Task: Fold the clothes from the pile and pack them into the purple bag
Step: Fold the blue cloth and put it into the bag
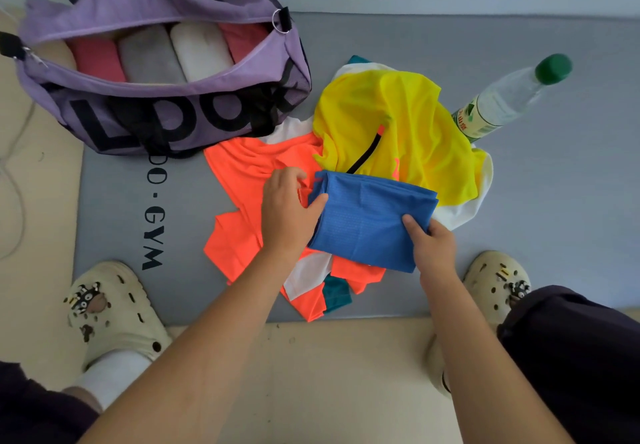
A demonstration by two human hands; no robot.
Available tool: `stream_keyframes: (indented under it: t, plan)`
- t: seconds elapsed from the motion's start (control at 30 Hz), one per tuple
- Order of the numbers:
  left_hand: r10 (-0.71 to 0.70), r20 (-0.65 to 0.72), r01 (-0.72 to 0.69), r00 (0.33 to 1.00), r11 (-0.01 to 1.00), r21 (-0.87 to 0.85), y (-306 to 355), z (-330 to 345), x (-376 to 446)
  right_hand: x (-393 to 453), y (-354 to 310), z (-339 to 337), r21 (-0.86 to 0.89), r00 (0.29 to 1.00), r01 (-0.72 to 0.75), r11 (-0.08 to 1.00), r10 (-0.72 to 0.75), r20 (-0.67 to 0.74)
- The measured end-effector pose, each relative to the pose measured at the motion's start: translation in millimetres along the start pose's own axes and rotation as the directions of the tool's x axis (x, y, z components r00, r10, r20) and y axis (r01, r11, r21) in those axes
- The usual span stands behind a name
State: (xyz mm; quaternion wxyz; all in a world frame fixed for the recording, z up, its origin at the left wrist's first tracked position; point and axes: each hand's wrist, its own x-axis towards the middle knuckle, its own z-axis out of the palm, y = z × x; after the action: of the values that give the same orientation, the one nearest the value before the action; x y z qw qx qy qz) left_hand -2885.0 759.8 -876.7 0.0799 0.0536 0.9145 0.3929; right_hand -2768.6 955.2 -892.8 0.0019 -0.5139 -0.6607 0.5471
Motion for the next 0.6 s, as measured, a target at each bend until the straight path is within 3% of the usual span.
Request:
stream_keyframes:
  t: [0.13,0.37,0.5,0.6]
  plan:
    - [-0.273,0.305,0.297,0.912,0.954,-0.033,9,13,4,1,1,-2,0.017,1.0,-0.001,1.0,0.001,0.005]
    - [-0.574,0.291,0.565,0.766,0.816,0.122,12,27,12,7,4,-4,0.037,1.0,-0.016,0.999,0.016,0.001]
    - [-0.624,0.386,0.653,0.679,0.754,0.071,11,32,9,8,4,-2,0.049,1.0,0.006,0.999,-0.006,0.009]
    - [-0.611,0.383,0.656,0.693,0.755,0.016,11,33,4,7,5,-2,0.055,1.0,0.001,0.999,-0.002,0.015]
